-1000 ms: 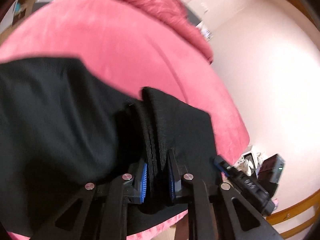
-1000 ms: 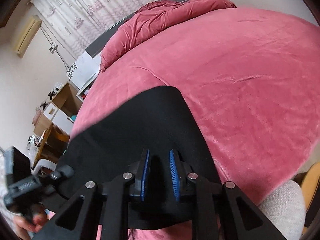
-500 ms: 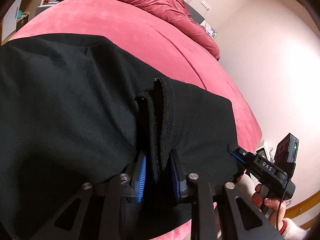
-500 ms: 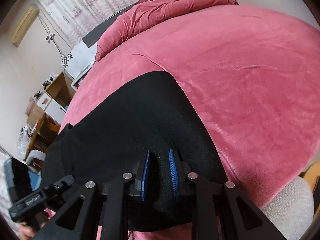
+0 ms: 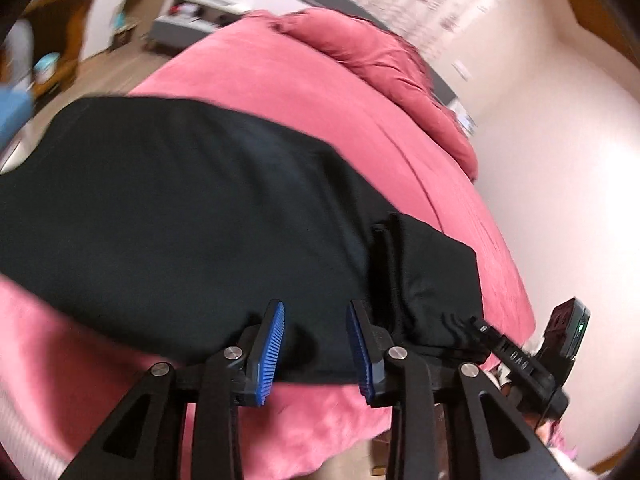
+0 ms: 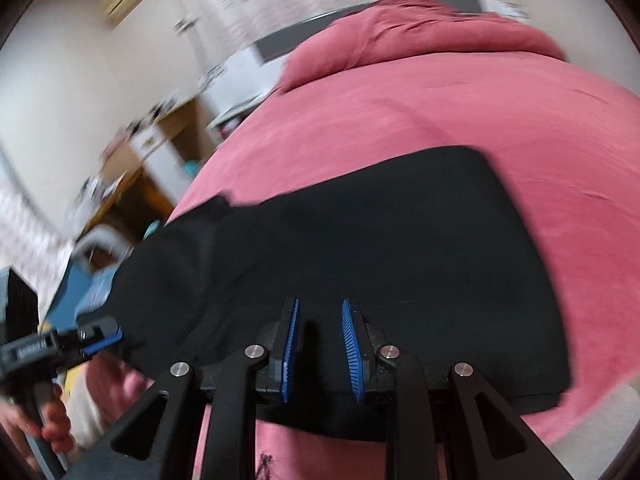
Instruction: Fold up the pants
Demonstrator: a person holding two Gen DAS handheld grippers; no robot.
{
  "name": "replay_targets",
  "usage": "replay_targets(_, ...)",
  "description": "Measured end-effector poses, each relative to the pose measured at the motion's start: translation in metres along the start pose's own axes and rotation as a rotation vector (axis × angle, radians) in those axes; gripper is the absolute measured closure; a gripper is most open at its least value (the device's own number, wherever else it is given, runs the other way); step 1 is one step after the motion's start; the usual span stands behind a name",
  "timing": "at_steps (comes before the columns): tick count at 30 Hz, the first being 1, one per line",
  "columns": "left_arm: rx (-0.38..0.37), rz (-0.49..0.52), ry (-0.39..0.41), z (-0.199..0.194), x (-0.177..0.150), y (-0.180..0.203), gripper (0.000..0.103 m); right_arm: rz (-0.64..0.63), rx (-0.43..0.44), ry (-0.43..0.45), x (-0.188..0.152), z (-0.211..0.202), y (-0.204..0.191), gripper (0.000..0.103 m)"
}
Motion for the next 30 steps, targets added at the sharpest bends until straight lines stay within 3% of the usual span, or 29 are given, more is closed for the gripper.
replay_targets(6,0.056,-0.15,0.002,-0.022,-0.012,-0.037,0.067,-0.107,0.019,-0.138,-0.011,0.044,-0.039,0.079)
replay_targets(8,0.081,-0.193,0.012,-0.03,-0.018,-0.05,0.064,-0.124,0.006,-0.114,-0.015,0.045,-0.041,0.079)
replay_targets(13,0.141,-0.337,0.086,-0.049,-0.014,-0.074,0.045,-0.051,0.062,-0.09,-0.02,0.04,-0.03,0.081)
replay_targets(24,0.042,-0.691,0.158,-0.063,0.004,-0.149,0.045,-0.021,0.1,-0.077,-0.025,0.031,-0.02,0.081)
replay_targets(30,0.107,-0.711,0.21,-0.055,0.027,-0.181,0.044,-0.023,0.104,-0.077,-0.024,0.029,-0.014,0.081)
Point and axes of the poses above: each gripper's, at about its wrist camera, not at the fingertips, and z roughly the way its jaws point, y to its right, x to its top, the point moved 4 cm from there along z, roughly the way its jaws point, and after that the axes turned 1 degree about y, right-handed, at the moved point
